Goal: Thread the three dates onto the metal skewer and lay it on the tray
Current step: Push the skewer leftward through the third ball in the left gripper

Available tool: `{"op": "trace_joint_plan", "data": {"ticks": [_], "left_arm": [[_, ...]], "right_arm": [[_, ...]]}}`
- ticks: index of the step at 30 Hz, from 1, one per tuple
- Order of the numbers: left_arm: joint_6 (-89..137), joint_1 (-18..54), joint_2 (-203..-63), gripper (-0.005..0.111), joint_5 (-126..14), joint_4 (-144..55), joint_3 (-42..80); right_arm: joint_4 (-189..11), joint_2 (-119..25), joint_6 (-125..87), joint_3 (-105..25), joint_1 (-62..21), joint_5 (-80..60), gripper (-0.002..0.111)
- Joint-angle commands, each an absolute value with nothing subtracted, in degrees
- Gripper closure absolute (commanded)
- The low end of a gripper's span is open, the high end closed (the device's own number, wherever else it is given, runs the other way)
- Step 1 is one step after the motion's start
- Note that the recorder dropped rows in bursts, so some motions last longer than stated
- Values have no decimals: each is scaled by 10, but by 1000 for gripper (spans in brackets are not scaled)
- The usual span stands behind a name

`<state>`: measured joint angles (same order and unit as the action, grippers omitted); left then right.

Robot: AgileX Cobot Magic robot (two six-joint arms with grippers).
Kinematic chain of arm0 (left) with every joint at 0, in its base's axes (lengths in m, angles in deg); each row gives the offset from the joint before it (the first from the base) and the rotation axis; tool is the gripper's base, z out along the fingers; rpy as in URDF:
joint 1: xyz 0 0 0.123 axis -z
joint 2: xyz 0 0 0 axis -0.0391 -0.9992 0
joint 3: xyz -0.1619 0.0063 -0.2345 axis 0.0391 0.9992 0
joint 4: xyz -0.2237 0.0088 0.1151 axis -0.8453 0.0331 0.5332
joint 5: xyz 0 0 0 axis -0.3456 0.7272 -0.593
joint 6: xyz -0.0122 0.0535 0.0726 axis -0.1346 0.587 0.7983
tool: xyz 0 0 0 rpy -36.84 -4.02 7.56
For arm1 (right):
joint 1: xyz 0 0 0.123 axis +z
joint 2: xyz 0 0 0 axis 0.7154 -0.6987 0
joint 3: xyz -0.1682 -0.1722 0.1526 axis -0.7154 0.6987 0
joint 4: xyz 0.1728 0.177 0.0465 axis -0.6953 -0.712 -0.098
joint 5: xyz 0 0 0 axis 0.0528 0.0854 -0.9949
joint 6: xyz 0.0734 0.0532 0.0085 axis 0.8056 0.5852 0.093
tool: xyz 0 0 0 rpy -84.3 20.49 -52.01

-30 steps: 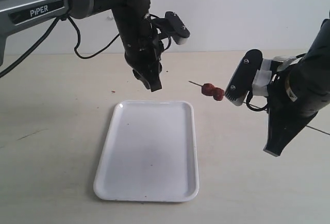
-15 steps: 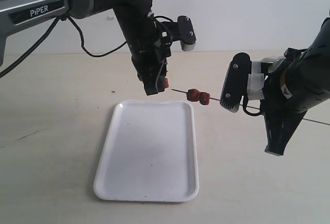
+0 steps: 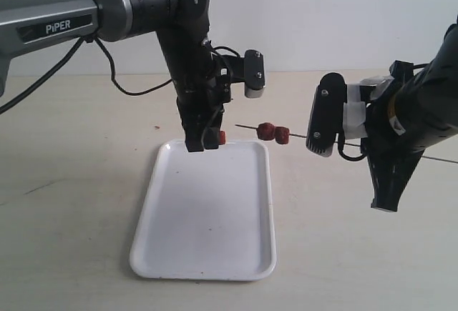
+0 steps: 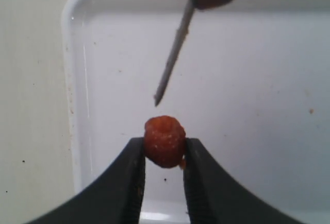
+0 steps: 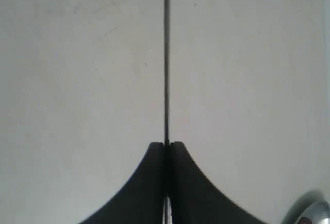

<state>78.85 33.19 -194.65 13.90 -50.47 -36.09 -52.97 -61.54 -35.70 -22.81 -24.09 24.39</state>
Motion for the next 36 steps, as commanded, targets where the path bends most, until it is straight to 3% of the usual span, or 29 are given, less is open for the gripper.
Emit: {"op": "trace_joint_plan", "data": {"ticks": [1,36], "left_arm": [[797,332,-1927,79,139,-512,-358],[801,332,-1920,79,139,-518,-358]], "right_arm": [[-518,-615,-368,-232,-244,249,108],[-467,-642,-333,-232,-244,212,108]]}}
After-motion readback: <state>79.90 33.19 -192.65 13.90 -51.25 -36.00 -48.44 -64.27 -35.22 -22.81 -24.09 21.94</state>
